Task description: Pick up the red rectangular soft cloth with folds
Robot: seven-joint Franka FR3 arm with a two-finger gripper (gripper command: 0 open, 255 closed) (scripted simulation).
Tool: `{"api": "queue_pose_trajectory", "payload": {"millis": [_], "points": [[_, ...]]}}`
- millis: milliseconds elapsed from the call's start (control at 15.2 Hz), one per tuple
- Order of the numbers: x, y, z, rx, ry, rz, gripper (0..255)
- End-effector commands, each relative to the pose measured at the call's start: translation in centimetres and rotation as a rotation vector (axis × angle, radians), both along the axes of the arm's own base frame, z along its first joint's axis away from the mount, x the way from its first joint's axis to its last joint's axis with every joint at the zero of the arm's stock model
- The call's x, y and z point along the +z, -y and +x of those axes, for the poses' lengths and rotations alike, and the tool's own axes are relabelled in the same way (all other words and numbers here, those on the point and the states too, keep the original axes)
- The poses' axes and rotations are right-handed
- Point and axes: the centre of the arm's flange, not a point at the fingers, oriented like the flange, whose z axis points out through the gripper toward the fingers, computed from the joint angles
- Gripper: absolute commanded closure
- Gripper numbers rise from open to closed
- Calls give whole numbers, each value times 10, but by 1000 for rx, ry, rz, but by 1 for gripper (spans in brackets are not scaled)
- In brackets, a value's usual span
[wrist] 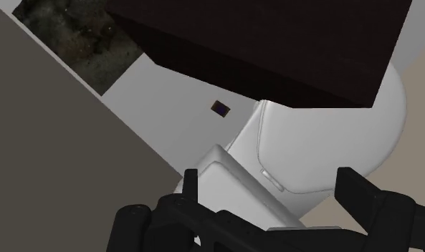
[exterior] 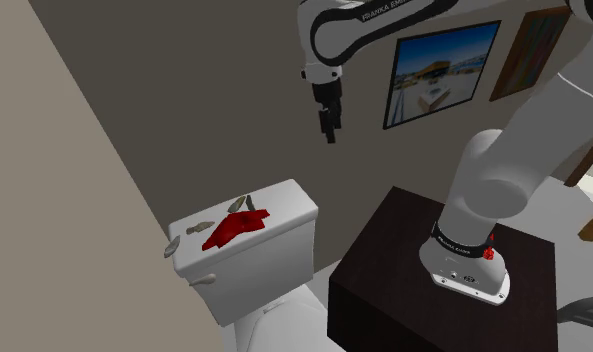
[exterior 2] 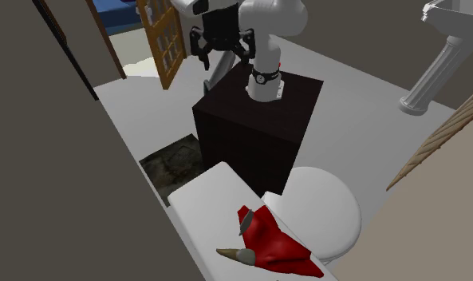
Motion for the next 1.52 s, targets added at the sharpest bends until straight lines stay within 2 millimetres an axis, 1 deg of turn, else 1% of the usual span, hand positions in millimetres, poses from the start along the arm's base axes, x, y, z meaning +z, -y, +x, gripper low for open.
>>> {"api": "queue_pose_trajectory", "payload": {"millis": [0,396,792,1122,1452], "points": [[-15,-13,21,60,3,1,0],[-56,-52,76,230,10,2,0],[-95,-100,124,401,17,3,0],[-128,-146,157,543,23,5,0],[-161,-196,184,686,29,6,0]]}}
